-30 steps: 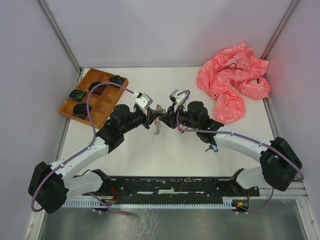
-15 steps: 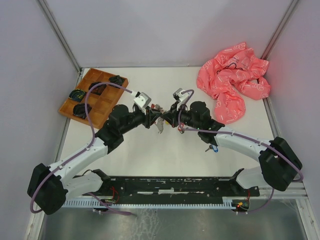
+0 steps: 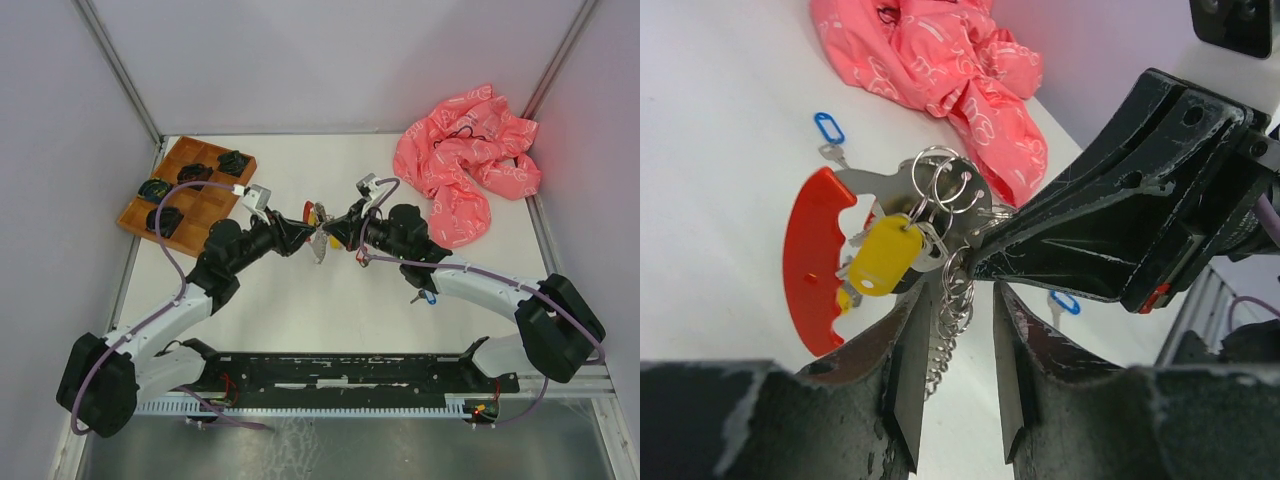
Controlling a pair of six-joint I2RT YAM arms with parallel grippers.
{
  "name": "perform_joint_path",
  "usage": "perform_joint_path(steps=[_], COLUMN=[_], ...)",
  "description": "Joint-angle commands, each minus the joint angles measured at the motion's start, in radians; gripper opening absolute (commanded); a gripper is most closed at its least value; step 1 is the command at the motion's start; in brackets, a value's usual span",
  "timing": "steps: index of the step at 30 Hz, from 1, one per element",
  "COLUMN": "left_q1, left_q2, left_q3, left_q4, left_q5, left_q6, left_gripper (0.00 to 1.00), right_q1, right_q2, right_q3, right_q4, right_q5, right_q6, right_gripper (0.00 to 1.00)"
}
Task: Put the keys on the keyring
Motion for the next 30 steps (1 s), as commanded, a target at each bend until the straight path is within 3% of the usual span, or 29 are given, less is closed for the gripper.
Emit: perform_joint_path(steps=[1,15,30], left_q1=[0.022,0.055,0.055], left_q2=[0.032,0.103,0.113], left_q3=[-0.025,-0.031,-0.023], left_q4=[0.199,0.275,0.3], left_q5=[0.091,0.132,0.153], left_q6=[-0.191,-0.255,-0.228], left_gripper=[0.38,0.36,0.29], right_q1=[-0.007,-0.01,-0.012], right_q2=[-0.047,-0.037,-0.018], right_q3=[0.004,-0.001,-0.005], right_q4=[0.137,0.188,0.223], right_q5=[-0.026,-0.053,-0.089], right_q6=[0.041,0.082,0.096], right_gripper=[0.01,0.01,0.01])
